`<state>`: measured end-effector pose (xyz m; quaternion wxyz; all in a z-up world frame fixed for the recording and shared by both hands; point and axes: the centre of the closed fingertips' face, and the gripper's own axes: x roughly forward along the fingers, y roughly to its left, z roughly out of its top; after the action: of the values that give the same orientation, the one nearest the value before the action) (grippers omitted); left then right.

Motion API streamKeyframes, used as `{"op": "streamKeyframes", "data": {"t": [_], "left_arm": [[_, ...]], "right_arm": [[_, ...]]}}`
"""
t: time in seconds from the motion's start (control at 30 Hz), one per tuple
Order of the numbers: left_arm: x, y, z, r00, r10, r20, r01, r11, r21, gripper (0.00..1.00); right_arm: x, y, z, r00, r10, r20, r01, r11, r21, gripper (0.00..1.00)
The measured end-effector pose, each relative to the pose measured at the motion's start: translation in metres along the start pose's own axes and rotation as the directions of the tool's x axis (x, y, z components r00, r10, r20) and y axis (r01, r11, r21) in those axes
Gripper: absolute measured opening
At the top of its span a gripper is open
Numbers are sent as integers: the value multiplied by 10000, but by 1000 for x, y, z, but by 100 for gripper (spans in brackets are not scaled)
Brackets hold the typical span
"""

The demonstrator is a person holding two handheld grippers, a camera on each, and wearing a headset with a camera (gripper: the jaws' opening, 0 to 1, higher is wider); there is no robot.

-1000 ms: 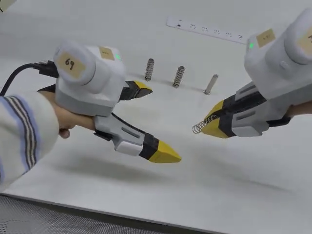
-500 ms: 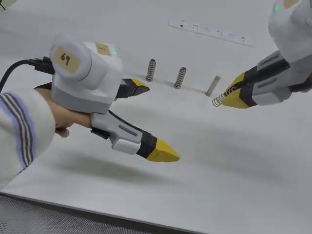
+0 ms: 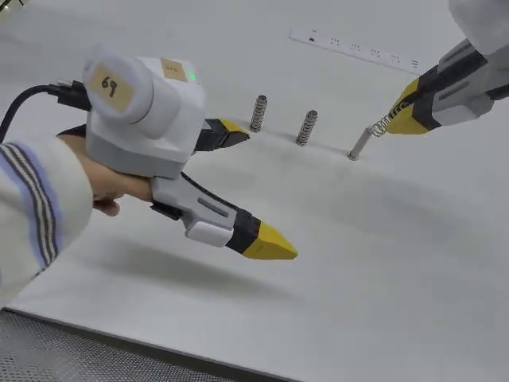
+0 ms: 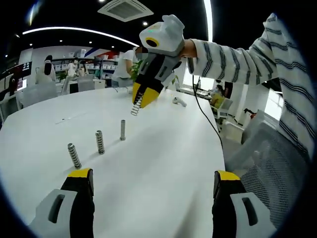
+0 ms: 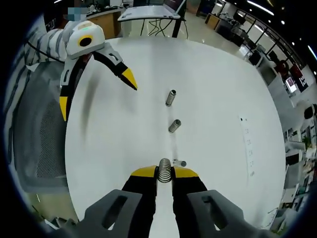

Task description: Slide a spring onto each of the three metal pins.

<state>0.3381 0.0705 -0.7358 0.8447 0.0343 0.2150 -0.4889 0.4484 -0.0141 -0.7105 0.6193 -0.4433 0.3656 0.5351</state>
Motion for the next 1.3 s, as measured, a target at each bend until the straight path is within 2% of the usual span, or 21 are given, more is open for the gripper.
{"op": "streamKeyframes", "data": {"t": [0.03,0.13,0.2,0.33,0.43,0.57,0.87,1.0,1.3], "left_arm": [[-1,1,0,10000,24,-17,-24,10000,6,98],[-2,2,0,10000,90,-34,-90,10000,30,98],[-3,3,0,9999,122,-58,-122,9999,25,98],[-3,3,-5,9997,38,-237,-40,10000,-70,98],[-4,3,-6,9995,67,-300,-68,10000,-11,98],[-4,6,-6,9995,133,-272,-136,9999,-106,98],[-6,11,-6,9991,358,-236,-360,9993,-118,98],[-6,11,-7,9989,379,-258,-383,9992,-121,98],[-7,11,-20,9959,381,-817,-385,9993,-28,98]], "right_arm": [[1,3,0,9998,10,-176,-12,9999,-116,8],[6,-7,-1,9994,31,-356,-38,9998,-185,8],[7,-4,-3,9986,103,-526,-117,9996,-274,8],[22,-18,-12,9949,168,-995,-231,9978,-629,8],[21,-12,-10,9944,291,-1013,-347,9979,-543,8],[27,-17,-17,9876,193,-1558,-360,9938,-1050,8],[39,-21,-19,9851,414,-1667,-589,9931,-1019,8],[50,-21,-21,9840,609,-1674,-763,9933,-873,8],[68,-17,-20,9819,860,-1685,-993,9925,-719,8]]}}
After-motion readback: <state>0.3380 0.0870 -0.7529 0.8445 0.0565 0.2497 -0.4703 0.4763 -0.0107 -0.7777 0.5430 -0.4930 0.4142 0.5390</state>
